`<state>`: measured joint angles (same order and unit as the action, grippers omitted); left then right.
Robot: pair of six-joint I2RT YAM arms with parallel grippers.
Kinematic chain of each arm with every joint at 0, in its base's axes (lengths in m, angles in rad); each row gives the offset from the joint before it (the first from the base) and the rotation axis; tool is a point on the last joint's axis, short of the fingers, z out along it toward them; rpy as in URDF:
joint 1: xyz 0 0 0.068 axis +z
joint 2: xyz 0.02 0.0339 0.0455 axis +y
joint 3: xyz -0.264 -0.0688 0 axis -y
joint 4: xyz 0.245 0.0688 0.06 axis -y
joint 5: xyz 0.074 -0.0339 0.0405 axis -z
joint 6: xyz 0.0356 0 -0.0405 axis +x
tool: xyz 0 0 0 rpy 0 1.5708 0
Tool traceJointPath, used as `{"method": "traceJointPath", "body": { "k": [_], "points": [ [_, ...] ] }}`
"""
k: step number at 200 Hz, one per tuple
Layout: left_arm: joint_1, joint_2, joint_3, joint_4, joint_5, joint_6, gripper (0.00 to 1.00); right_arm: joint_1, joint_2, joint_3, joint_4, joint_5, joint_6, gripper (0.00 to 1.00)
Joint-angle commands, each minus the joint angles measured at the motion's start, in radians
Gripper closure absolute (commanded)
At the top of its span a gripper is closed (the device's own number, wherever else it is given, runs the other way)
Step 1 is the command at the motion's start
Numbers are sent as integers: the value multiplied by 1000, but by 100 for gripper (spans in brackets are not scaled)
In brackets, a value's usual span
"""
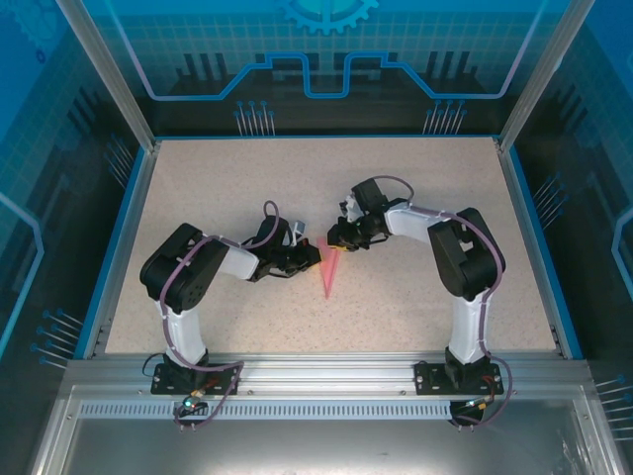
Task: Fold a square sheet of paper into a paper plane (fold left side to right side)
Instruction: Fold the wing for the fifth time at the center of the table.
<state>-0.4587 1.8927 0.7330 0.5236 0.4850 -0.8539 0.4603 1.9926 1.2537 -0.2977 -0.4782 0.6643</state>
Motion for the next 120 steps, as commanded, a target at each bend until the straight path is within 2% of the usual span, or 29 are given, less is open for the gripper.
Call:
{"method": "traceJointPath", "body": {
  "k": [1, 120],
  "points": [
    [0, 45, 25, -47, -13, 31, 100, 20, 21, 39, -62, 9, -33, 80],
    [1, 78, 60, -78, 19, 38, 100, 24, 54, 52, -159, 81, -75, 81]
  ]
}}
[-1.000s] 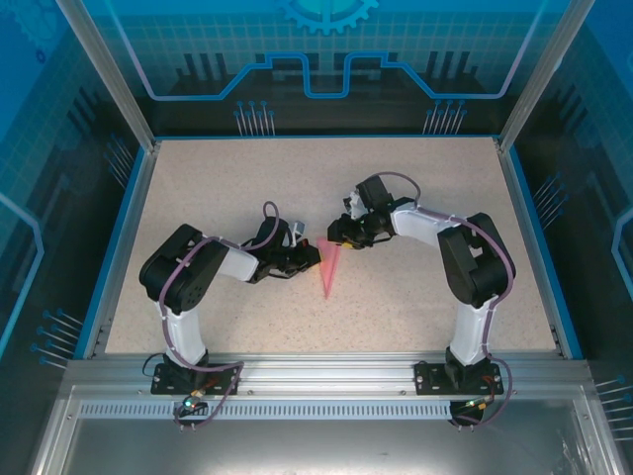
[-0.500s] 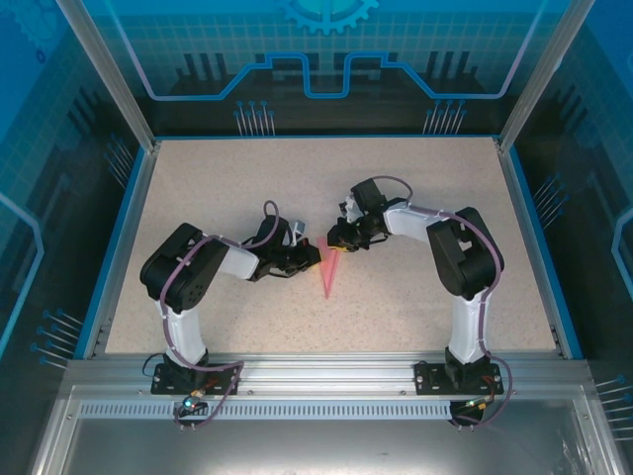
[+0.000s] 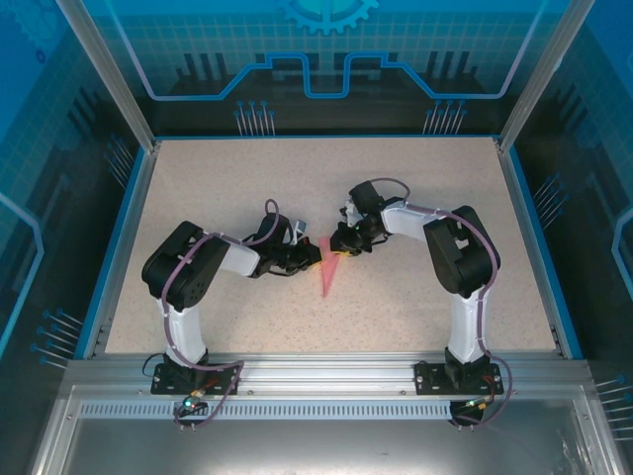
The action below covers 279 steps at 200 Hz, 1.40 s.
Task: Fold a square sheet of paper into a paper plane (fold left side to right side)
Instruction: Fold the wing for the fifth time at the center of the table.
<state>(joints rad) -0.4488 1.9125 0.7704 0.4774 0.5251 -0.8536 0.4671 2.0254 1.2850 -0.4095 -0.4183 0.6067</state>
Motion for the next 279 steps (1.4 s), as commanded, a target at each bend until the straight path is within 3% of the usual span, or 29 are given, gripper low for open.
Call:
{"method": "traceJointPath", "body": {
  "k": [1, 36, 79, 138, 196, 230, 279],
  "points": [
    [-9, 59, 23, -32, -21, 37, 100, 16, 21, 20, -48, 21, -18, 81],
    [-10, 63, 28, -34, -16, 37, 100, 17, 21, 7, -54, 32, -18, 81],
    [-9, 7, 5, -38, -26, 51, 100, 14, 35, -22, -72, 53, -7, 88],
    [-1, -198, -27, -158, -62, 99, 73, 6, 51, -55, -77, 70, -4, 94],
    [-9, -334, -33, -242, 79, 51, 85, 4, 56, -49, -66, 59, -8, 94],
    [-45, -268, -9, -221, 145, -26, 86, 4, 58, -49, -65, 51, -10, 95],
    [-90, -156, 40, -218, 142, -38, 85, 9, 60, -44, -68, 45, -11, 95]
  ]
}}
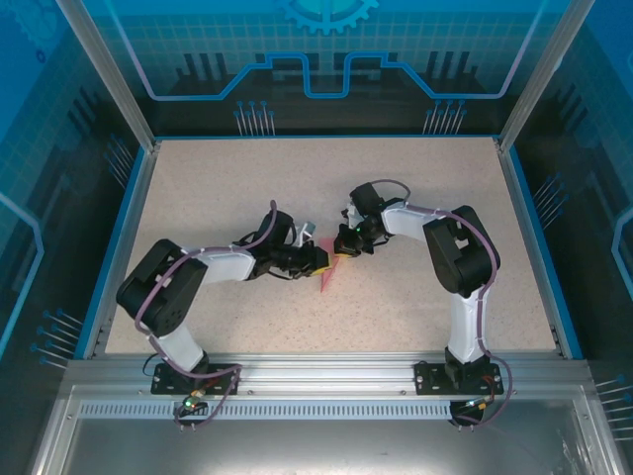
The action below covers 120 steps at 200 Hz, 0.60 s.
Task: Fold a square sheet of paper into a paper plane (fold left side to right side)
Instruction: Fold the wing for the fifth time at the center of the table.
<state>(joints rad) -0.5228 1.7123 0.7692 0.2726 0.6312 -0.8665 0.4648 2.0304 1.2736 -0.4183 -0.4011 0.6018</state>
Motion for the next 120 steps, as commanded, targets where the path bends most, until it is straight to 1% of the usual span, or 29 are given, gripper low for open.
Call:
{"method": "traceJointPath", "body": {
  "k": [1, 31, 63, 120],
  "points": [
    [-16, 48, 43, -14, 35, -26, 85, 11, 54, -33, -60, 28, -7, 95],
    [-28, 98, 52, -32, 26, -23, 85, 10, 55, -30, -68, 31, -12, 95],
    [-31, 111, 43, -62, 3, -11, 85, 11, 57, -24, -77, 38, -19, 95],
    [-40, 148, 44, -67, 9, -6, 84, 11, 60, -20, -82, 41, -23, 95]
  ]
}}
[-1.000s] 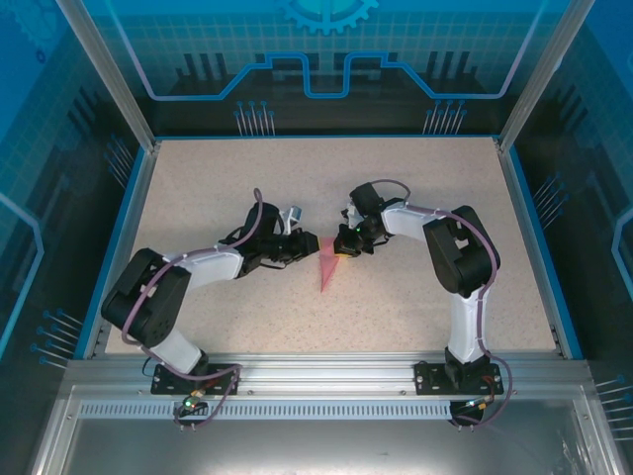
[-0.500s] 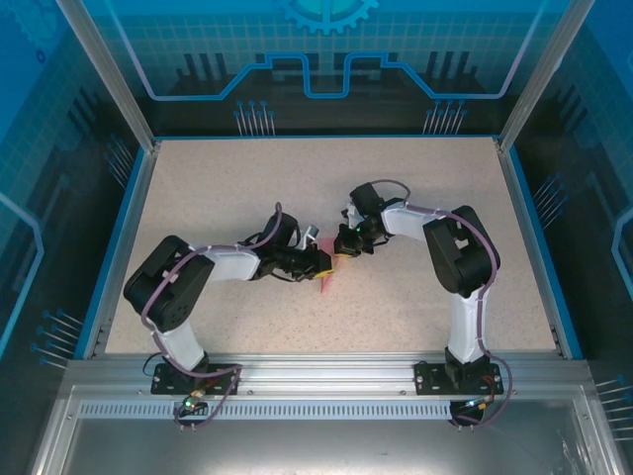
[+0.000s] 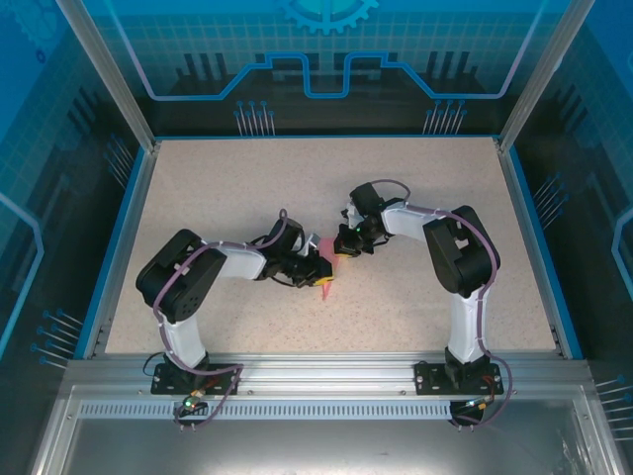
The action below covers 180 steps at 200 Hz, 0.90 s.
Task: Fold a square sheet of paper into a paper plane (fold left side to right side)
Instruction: Fold the wing for the fifth time at the center of the table.
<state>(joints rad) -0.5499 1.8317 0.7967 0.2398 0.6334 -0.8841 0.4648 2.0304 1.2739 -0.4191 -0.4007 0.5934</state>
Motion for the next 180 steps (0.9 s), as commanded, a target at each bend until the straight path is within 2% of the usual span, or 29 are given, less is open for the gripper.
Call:
{"method": "traceJointPath", "body": {
  "k": [1, 49, 83, 180],
  "points": [
    [-13, 29, 18, -34, 6, 11, 84, 11, 60, -21, -81, 41, -15, 95],
    [-26, 50, 27, -72, -15, 13, 84, 11, 47, -29, -50, 22, -15, 95],
    [-39, 58, 32, -158, -63, 13, 85, 1, -14, -65, 57, -43, -4, 95],
    [-70, 95, 58, -301, -141, 12, 96, 0, -190, -182, 148, -139, -8, 97]
  ]
}}
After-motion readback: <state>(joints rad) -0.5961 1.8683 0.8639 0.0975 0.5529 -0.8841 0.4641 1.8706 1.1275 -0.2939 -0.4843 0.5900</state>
